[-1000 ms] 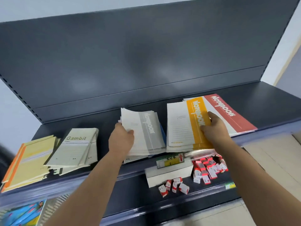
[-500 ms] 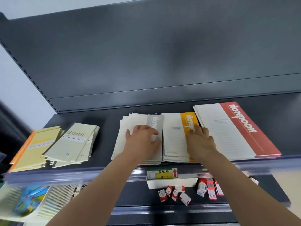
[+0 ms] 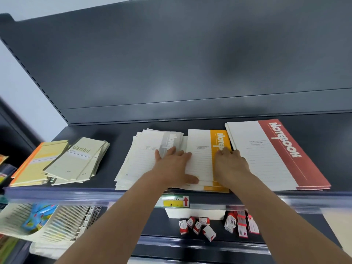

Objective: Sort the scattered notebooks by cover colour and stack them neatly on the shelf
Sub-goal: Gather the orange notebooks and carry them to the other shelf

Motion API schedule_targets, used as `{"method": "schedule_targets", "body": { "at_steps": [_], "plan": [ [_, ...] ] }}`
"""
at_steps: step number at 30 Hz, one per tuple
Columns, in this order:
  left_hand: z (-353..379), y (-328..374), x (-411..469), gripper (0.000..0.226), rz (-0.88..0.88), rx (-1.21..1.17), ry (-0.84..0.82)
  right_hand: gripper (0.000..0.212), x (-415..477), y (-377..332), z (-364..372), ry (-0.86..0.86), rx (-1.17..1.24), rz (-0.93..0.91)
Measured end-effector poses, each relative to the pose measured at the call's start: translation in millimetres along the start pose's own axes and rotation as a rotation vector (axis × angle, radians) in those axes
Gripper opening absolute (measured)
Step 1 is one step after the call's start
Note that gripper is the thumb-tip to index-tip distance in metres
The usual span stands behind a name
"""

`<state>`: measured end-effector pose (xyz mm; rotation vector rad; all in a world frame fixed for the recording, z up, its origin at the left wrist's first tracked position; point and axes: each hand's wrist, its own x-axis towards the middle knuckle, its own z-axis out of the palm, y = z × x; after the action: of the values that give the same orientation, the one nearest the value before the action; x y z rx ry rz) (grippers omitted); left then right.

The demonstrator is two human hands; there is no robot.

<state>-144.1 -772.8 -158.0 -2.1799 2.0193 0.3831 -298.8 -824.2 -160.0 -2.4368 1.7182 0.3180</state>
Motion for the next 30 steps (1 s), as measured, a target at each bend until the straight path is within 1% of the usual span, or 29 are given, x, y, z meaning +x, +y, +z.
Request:
{"method": "schedule_targets", "body": {
  "at_steps": [3, 5, 6, 8, 9, 10, 12, 16, 18, 19, 22, 25, 26, 28, 30],
  "plan": [
    [-0.3, -3.1, -0.6, 0.086, -0.023, -0.024, -0.001, 0.048, 0.9, 0.6, -5.6, -0.019, -0.048, -0.008],
    [-3.5, -2.2, -3.3, 0.08, -0.034, -0.03, -0.005, 0.046, 1.0, -2.6, -7.9, 0.01, -0.09, -0.044],
    [-5.3, -1.3, -3.7, 0.077, -0.04, -0.029, -0.002, 0.044, 0.8, -5.2, -8.7, 0.058, -0.082, -0.083],
    [-8.7, -1.2, -3.7, 0.076, -0.051, -0.029, 0.0, 0.046, -0.9, -12.9, -8.3, 0.16, 0.019, -0.206],
    [-9.5, -2.6, -3.4, 0.074, -0.059, -0.034, 0.004, 0.049, -1.0, -18.2, -7.6, 0.173, 0.065, -0.281],
    [-10.0, -4.8, -3.4, 0.071, -0.066, -0.037, 0.007, 0.05, -0.5, -23.1, -6.4, 0.157, 0.089, -0.339],
    [-10.4, -9.4, -3.1, 0.064, -0.084, -0.049, -0.004, 0.053, 1.2, -29.0, -4.2, 0.106, 0.104, -0.388],
    [-12.3, -12.3, -2.0, 0.052, -0.093, -0.112, -0.047, 0.072, -1.5, -25.6, -6.4, -0.024, 0.094, -0.483],
    [-13.1, -11.3, -1.2, 0.055, -0.067, -0.108, -0.074, 0.081, -4.8, -22.0, -6.7, -0.052, 0.086, -0.502],
    [-13.0, -10.9, -0.3, 0.059, -0.056, -0.094, -0.083, 0.082, -5.0, -20.0, -6.5, -0.048, 0.087, -0.492],
    [-11.9, -9.1, 2.4, 0.062, -0.043, -0.024, -0.062, 0.077, -3.3, -17.0, -6.8, -0.026, 0.075, -0.455],
    [-10.6, -7.5, 3.9, 0.06, -0.068, 0.106, -0.038, 0.073, -0.9, -19.6, -10.2, -0.06, 0.023, -0.425],
    [-9.9, -7.3, 3.8, 0.061, -0.076, 0.115, -0.035, 0.069, 0.2, -21.3, -11.8, -0.067, 0.017, -0.419],
    [-9.2, -8.6, 1.6, 0.061, -0.07, 0.026, -0.004, 0.054, 1.9, -24.7, -14.7, -0.018, 0.034, -0.407],
    [-10.2, -14.9, -6.8, 0.059, -0.085, -0.095, 0.096, 0.038, 2.5, -29.7, -17.9, 0.103, -0.023, -0.419]
  ]
}}
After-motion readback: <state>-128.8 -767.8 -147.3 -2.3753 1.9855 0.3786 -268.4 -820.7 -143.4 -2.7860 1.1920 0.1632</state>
